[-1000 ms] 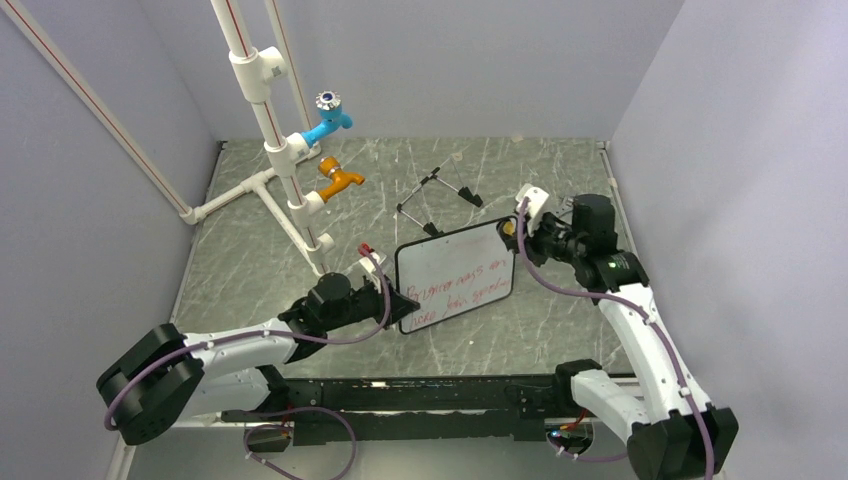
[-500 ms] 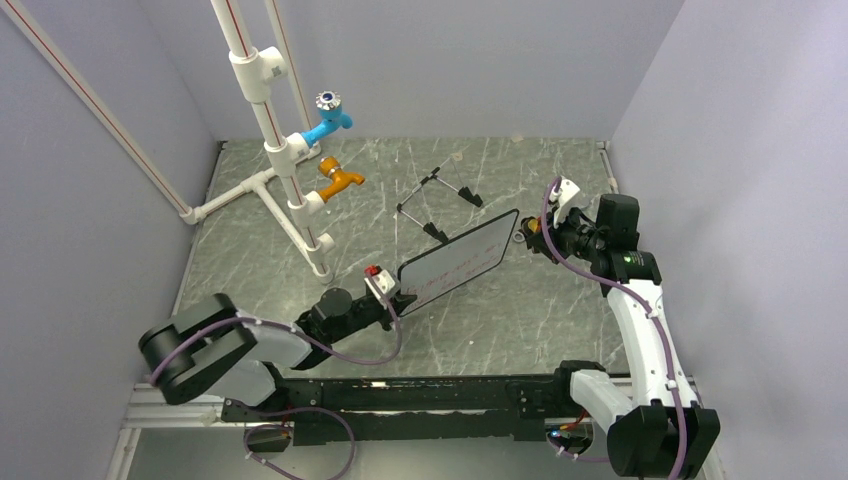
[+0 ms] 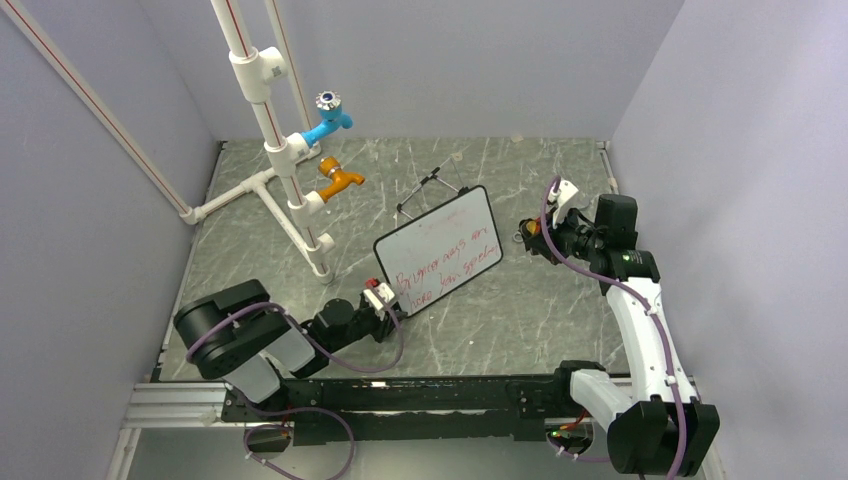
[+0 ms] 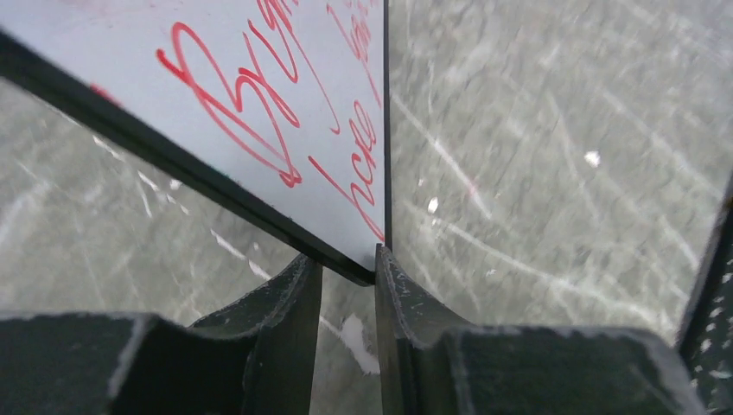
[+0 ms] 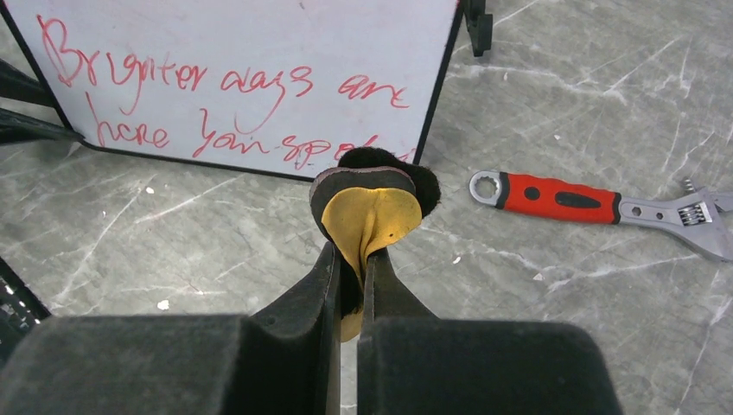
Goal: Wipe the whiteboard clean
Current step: Place the whiteboard eraser at the center of the board, then pass from the left arm to the right
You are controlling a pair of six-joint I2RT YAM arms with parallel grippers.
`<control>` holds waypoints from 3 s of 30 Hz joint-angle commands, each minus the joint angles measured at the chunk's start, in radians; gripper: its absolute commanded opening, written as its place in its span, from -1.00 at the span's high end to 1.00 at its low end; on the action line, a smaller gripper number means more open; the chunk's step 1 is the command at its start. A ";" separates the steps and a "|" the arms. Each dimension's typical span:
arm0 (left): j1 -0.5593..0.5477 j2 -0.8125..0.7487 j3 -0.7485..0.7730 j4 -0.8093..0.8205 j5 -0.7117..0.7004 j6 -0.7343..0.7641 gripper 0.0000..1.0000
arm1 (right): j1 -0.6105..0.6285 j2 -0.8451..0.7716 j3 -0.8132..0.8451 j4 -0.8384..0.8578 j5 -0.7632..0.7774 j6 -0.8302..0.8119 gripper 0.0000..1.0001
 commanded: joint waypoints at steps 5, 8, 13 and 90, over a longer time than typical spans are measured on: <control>-0.014 -0.219 0.127 -0.225 -0.030 0.008 0.48 | -0.004 -0.008 0.000 0.004 -0.035 -0.003 1.00; -0.014 -0.198 0.122 -0.204 -0.062 -0.009 0.54 | -0.003 -0.011 0.002 0.000 -0.039 -0.004 1.00; -0.011 -0.132 0.173 -0.207 -0.074 -0.009 0.66 | -0.004 -0.013 -0.001 0.000 -0.041 -0.004 1.00; 0.036 0.026 0.219 -0.131 0.071 -0.029 1.00 | 0.437 0.612 0.777 -0.572 0.063 -0.723 -0.68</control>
